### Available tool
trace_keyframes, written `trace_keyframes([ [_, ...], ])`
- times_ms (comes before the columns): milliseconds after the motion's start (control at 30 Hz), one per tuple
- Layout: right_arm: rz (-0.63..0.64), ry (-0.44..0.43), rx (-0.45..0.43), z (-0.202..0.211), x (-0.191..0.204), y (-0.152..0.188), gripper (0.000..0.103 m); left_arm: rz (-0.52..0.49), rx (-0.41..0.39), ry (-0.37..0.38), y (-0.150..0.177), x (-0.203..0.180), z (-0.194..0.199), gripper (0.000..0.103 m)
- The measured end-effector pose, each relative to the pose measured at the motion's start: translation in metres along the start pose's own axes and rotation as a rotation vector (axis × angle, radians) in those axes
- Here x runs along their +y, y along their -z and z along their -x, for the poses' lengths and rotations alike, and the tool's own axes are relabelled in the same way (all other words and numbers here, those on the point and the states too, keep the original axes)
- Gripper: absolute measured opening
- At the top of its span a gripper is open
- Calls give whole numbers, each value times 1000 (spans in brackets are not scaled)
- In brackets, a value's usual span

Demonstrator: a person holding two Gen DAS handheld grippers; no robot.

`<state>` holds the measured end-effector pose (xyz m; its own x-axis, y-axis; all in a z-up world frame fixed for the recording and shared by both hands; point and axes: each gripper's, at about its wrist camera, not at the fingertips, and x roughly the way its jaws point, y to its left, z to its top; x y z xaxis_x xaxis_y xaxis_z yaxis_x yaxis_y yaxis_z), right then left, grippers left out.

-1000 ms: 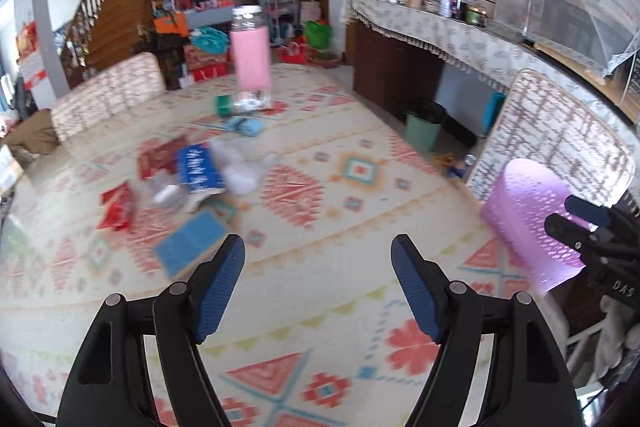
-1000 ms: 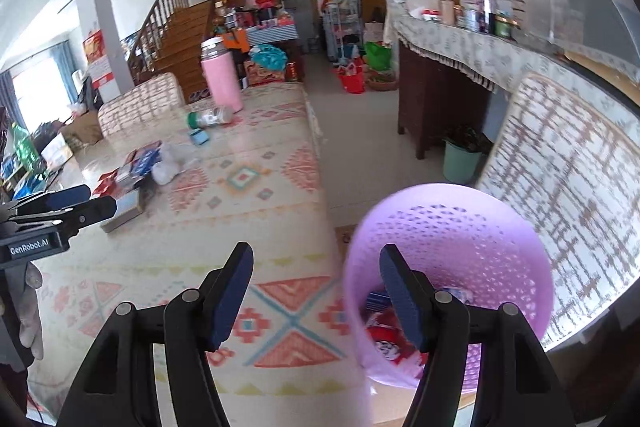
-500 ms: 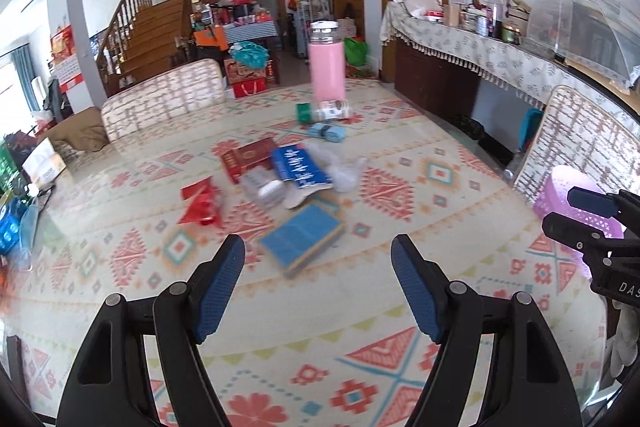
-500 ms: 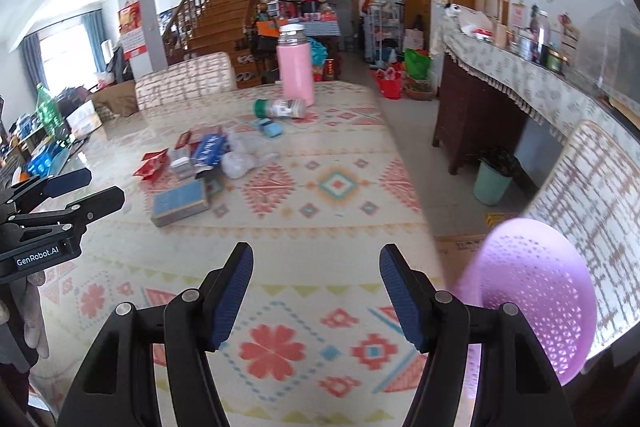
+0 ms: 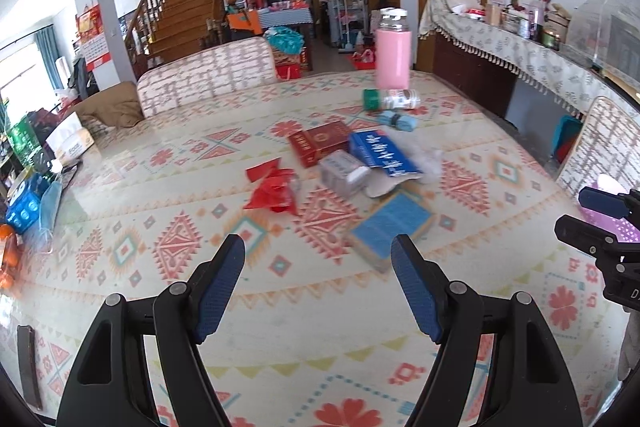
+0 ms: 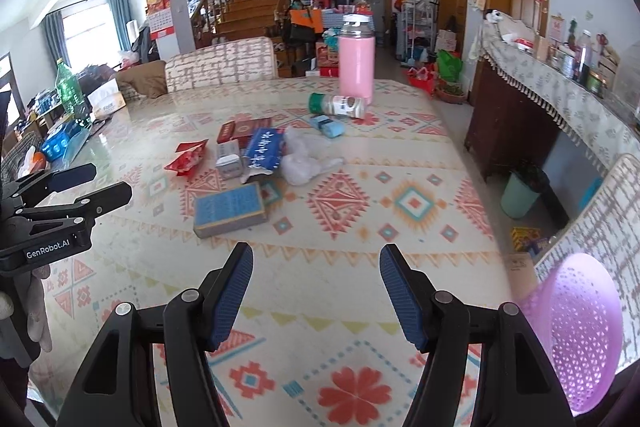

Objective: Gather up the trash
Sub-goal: 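Move both open tools back toward the table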

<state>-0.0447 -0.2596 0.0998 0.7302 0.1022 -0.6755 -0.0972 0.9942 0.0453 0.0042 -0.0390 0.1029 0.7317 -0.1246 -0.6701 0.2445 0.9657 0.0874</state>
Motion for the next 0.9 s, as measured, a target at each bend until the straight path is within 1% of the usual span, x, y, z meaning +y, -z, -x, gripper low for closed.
trace_keyframes([
  [133,3,-27,14,-17,8,-8,70,28,30,-20,-6,22,-15,75],
  [300,-4,-69,41,-44,13,-21,70,106,93,-38,-16,61,-45,75],
  [433,-28,-110,64,-66,13,-31,70,215,145,10,-24,95,-74,75],
  [533,-41,-150,84,-83,13,-40,71,287,166,59,-27,114,-94,75],
  [567,-43,-161,89,-90,14,-43,72,304,166,73,-29,118,-100,75],
  [667,-43,-166,98,-106,14,-53,74,305,172,98,-33,120,-112,75],
  [733,-41,-154,102,-119,14,-61,74,298,180,113,-37,117,-121,75],
  [900,-66,-123,114,-148,8,-74,74,259,206,125,-44,100,-143,75],
])
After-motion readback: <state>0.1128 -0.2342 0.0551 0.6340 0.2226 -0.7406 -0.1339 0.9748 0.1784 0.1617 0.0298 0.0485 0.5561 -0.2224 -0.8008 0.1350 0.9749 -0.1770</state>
